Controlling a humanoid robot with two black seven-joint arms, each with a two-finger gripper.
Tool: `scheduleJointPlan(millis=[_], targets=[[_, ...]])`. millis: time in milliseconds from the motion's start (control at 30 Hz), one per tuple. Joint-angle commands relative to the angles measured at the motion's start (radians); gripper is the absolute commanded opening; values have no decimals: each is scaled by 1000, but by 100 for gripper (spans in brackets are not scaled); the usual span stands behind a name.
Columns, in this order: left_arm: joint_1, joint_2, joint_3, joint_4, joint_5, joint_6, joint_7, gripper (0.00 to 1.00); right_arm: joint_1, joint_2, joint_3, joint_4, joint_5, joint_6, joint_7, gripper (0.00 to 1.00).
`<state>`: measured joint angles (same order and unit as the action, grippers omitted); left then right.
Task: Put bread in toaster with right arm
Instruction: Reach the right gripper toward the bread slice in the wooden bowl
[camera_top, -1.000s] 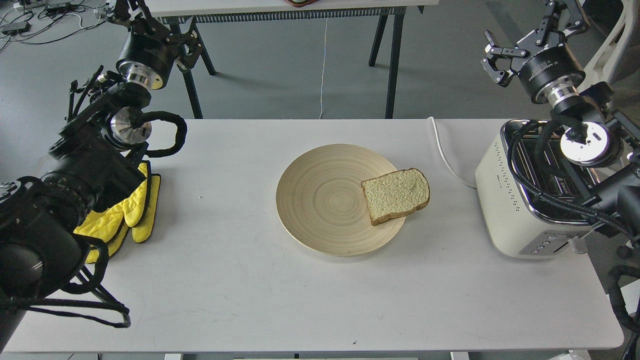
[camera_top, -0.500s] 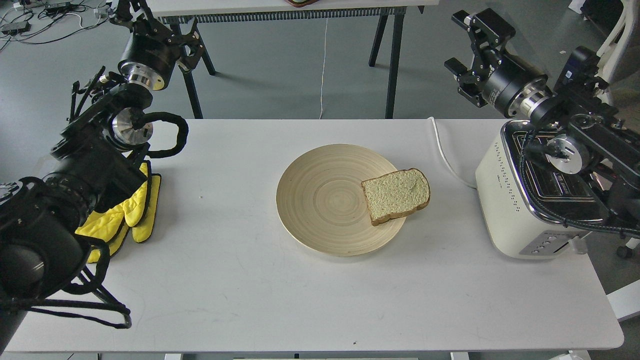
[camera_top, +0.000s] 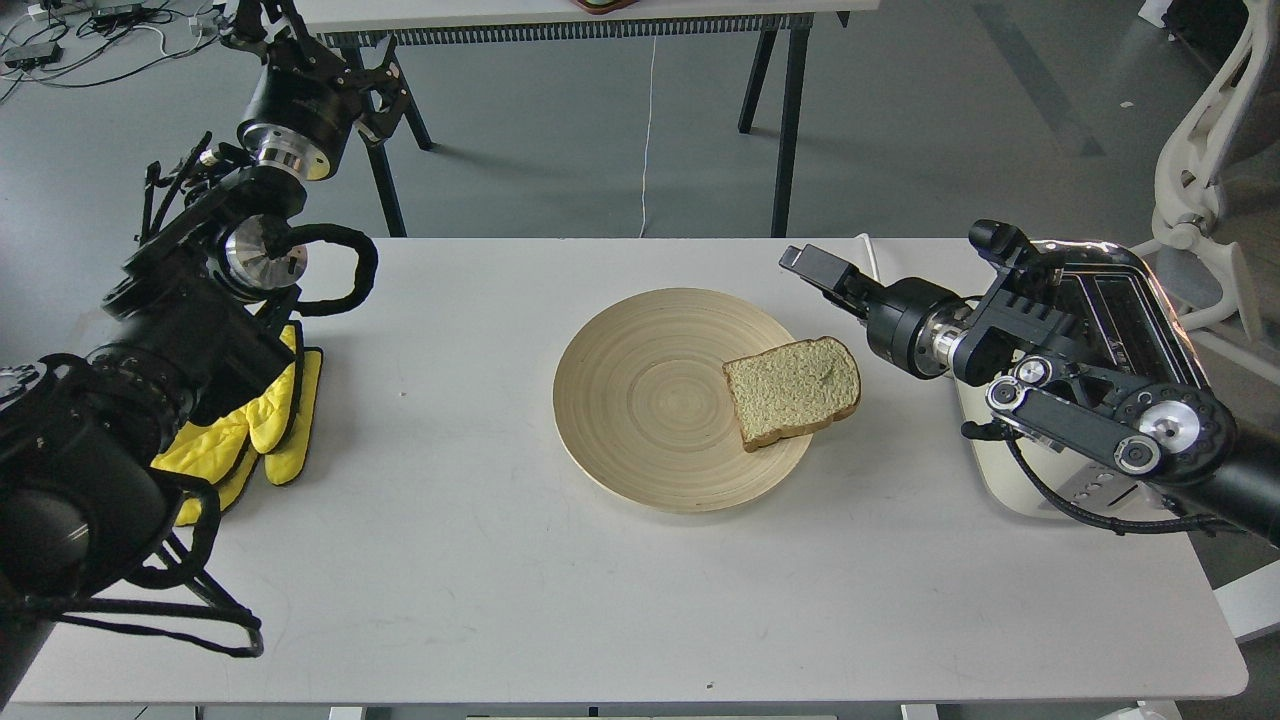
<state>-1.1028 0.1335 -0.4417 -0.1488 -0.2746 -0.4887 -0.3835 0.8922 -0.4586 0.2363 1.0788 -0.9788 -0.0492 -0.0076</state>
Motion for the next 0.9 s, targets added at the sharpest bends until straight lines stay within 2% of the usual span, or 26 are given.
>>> scheduleJointPlan(millis=[0, 600, 867], targets=[[0, 0, 0, 0, 0, 0, 0, 100, -1, -12, -25, 1, -34, -1, -34, 95], [0, 0, 0, 0, 0, 0, 0, 100, -96, -26, -37, -48, -57, -1, -35, 94], [0, 3, 0, 2, 0, 0, 0, 100, -122, -15, -29, -75, -44, -1, -38, 89]])
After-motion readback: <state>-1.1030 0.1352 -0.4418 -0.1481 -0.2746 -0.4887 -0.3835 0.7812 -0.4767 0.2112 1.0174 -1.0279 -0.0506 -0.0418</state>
